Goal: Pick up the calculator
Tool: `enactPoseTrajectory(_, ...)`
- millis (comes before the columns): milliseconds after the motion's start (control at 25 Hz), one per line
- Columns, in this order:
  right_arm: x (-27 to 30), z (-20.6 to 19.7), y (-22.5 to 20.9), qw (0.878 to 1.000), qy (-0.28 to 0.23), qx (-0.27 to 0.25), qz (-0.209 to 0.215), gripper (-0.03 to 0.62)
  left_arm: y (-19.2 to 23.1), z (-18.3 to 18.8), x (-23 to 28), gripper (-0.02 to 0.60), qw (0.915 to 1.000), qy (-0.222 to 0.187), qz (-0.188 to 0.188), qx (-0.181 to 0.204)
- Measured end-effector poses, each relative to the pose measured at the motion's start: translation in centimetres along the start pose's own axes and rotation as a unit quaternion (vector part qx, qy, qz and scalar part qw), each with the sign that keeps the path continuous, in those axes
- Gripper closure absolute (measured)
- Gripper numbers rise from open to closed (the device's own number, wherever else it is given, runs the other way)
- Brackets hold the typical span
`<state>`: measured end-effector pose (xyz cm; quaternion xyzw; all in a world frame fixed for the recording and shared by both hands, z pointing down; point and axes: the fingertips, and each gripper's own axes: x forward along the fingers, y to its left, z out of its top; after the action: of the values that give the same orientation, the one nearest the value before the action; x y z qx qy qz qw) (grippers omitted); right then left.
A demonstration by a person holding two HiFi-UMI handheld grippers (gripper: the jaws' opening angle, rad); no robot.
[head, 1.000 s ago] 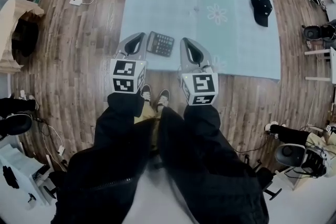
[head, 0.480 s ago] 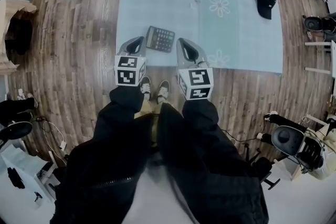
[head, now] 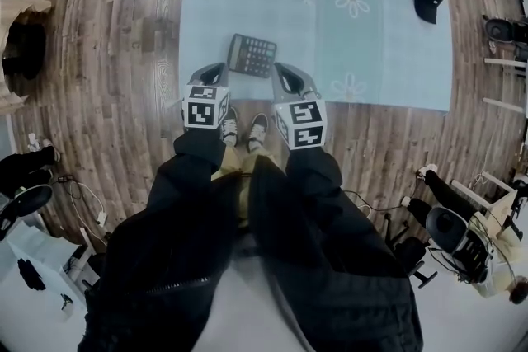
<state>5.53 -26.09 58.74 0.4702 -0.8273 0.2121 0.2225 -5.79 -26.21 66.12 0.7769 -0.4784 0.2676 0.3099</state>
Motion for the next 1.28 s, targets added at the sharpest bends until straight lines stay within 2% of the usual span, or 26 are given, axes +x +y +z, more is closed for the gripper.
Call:
enactPoseTrajectory(280, 1.8, -0.9, -0.5, 1.000, 0.018, 0.009, 0.011, 0.592, 1.3, -2.3, 2.7, 0.588, 0.9990, 0.041, -0.002, -0.017)
enactPoseTrajectory(520, 2.9, -1.7, -0.7, 0.999, 0.032, 0.016, 0.022, 0.592, 1.7, -3.5, 4.7, 0.549, 0.9976, 0.064, -0.005, -0.025)
enactPoseTrajectory(800, 3.3, -2.2, -1.9, 0.998, 0.041, 0.032, 0.021, 0.592, 2.3, -4.9, 6.7, 0.512, 0.9945, 0.087, -0.010, -0.057)
enactPoseTrajectory(1280, 2.9, -2.8, -2.9, 0.997, 0.045, 0.055, 0.021, 0.592, 2.4, -6.0, 8.1, 0.502, 0.9872, 0.085, -0.039, -0.130)
